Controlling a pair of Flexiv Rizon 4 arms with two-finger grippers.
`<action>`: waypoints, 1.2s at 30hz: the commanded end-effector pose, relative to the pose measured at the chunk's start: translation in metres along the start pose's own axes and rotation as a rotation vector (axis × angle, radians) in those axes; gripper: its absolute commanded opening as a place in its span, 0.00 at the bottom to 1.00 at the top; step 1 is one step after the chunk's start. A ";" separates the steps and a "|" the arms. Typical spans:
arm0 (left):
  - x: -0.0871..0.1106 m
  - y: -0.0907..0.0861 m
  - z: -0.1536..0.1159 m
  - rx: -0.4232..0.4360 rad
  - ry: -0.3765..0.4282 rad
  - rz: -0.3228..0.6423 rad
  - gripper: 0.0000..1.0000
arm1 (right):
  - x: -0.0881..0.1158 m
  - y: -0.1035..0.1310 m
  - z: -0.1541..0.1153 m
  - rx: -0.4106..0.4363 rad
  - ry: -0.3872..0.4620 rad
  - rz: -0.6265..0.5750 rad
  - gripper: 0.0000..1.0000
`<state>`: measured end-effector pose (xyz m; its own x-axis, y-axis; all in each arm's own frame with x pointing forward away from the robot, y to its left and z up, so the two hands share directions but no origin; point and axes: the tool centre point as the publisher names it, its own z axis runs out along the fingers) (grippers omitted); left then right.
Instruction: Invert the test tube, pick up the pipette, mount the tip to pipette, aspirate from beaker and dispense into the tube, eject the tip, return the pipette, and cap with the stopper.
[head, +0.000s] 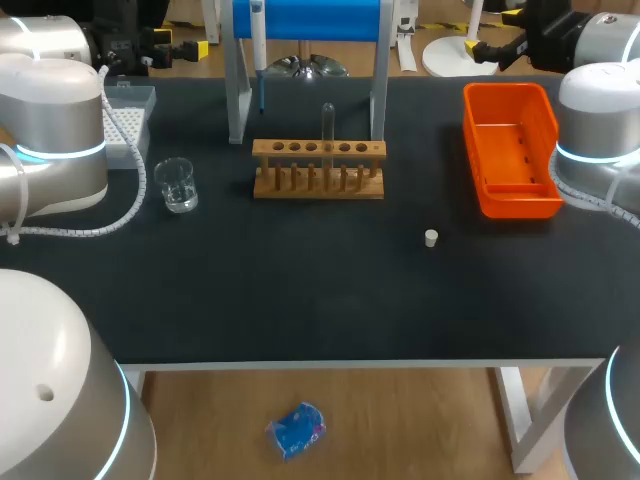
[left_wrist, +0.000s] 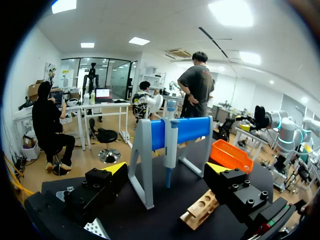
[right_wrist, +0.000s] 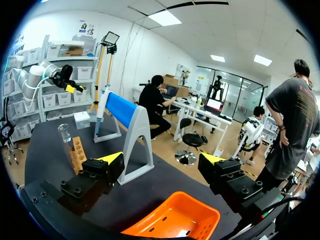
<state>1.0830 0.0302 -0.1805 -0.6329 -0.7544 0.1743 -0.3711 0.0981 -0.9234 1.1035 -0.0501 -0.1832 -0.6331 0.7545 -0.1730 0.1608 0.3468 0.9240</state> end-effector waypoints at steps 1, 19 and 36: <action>0.000 0.001 0.000 0.003 -0.002 0.001 1.00 | 0.000 0.000 0.000 0.000 0.000 0.000 1.00; 0.004 -0.007 -0.006 0.054 0.009 0.035 1.00 | -0.001 0.003 -0.003 -0.021 0.009 -0.014 1.00; 0.070 -0.004 -0.063 0.101 0.480 0.384 1.00 | 0.056 0.042 -0.069 -0.216 0.381 -0.092 1.00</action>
<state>1.0079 0.0032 -0.1447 -0.8953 -0.4452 -0.0168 -0.0487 0.1354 -0.9896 1.0444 -0.0133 -0.1367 -0.8450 0.5098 -0.1611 -0.0443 0.2335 0.9714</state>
